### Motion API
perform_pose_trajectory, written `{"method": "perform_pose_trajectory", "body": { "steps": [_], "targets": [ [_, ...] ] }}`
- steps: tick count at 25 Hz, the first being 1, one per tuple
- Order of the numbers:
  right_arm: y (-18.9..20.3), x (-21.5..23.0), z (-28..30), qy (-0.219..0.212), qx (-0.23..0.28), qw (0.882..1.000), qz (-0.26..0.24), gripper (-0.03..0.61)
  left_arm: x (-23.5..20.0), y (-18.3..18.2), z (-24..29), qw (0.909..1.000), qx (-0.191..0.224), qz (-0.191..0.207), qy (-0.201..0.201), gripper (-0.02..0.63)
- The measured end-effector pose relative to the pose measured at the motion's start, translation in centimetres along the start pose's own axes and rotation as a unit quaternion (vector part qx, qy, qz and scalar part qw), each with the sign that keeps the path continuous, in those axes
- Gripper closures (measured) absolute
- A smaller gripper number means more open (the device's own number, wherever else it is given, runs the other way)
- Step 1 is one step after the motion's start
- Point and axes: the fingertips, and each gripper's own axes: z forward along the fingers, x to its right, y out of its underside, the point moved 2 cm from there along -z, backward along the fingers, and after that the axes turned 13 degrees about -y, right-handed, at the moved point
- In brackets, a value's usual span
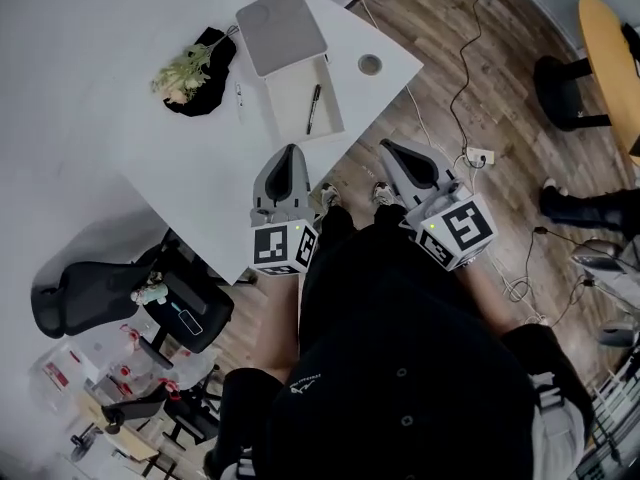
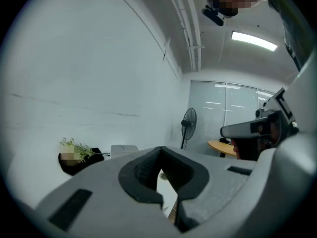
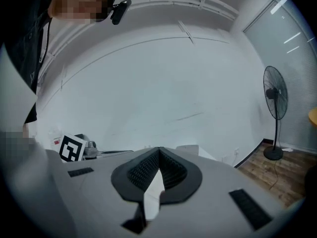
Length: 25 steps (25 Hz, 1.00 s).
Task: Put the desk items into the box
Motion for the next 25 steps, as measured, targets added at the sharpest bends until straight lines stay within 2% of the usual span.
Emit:
{"method": "perform_pose_trajectory", "body": {
  "steps": [5,9,15,19,25],
  "targets": [
    [-0.3,-0.7,0.5,-0.051,-0.006,0.999,-0.007,0.580,1.7,-2.1,-3.4,0.9988,0.038,0.030,-0.014,0.607],
    [-0.3,-1.1,0.4,-0.087,-0.013,0.996,-0.012,0.580,3.0,-2.8,-5.5,0.9973,0.060,0.025,-0.033,0.607],
    [0.3,-2.1,-0.5,-0.127,-0.018,0.991,-0.024,0.580,4.0,-1.9,-8.3,0.9945,0.069,0.015,-0.077,0.607],
    [0.1,-2.1,-1.8,-0.139,-0.015,0.990,-0.031,0.580,5.2,-1.9,-9.8,0.9924,0.079,0.009,-0.094,0.607],
    [0.2,-1.3,-3.5,-0.136,-0.014,0.990,-0.034,0.580,6.5,-1.7,-10.1,0.9913,0.086,0.006,-0.100,0.607]
  ]
}}
